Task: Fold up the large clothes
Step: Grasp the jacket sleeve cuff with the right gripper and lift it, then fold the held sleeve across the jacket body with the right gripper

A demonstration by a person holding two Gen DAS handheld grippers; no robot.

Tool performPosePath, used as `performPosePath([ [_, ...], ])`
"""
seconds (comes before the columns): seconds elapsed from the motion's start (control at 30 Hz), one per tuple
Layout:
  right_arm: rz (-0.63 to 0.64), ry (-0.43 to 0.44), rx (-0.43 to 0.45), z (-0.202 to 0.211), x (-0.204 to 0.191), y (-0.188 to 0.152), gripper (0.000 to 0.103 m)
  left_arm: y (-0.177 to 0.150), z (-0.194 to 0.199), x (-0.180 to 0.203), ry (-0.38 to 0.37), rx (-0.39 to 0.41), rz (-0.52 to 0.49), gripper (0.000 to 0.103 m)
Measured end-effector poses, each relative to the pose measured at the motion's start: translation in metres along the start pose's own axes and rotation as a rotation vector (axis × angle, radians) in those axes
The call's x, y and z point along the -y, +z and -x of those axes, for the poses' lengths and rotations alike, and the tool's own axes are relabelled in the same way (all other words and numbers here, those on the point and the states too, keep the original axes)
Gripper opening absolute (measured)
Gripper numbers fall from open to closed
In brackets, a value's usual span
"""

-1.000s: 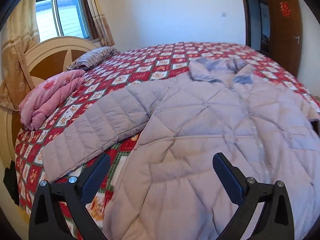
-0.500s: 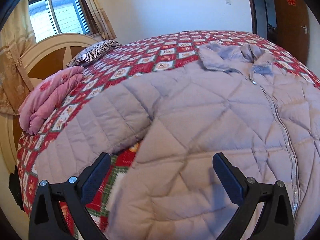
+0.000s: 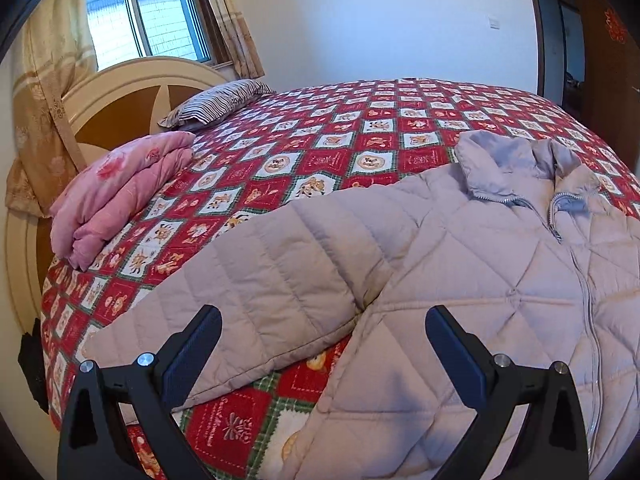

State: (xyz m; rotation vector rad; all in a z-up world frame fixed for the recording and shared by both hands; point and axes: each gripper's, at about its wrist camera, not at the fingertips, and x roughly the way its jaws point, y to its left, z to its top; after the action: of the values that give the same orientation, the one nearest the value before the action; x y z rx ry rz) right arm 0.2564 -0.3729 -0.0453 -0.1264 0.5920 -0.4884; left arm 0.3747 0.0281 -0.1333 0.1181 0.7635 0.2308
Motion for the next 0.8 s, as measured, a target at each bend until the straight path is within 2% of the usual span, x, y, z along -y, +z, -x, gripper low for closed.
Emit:
performPosePath([
  [0.27, 0.160, 0.137, 0.074, 0.012, -0.119, 0.013, 0.007, -0.006, -0.019, 0.007, -0.022, -0.028, 0.009, 0.102],
  [0.47, 0.258, 0.237, 0.091, 0.011, -0.201, 0.006, 0.007, -0.014, -0.037, -0.012, -0.005, -0.048, 0.040, 0.102],
  [0.6, 0.303, 0.288, 0.083, 0.001, -0.254, -0.006, 0.007, -0.020, -0.047, -0.026, -0.009, -0.084, 0.059, 0.102],
  [0.8, 0.290, 0.381, 0.027, -0.021, -0.316, -0.027, 0.004, -0.024, -0.048, -0.042, 0.003, -0.091, 0.097, 0.102],
])
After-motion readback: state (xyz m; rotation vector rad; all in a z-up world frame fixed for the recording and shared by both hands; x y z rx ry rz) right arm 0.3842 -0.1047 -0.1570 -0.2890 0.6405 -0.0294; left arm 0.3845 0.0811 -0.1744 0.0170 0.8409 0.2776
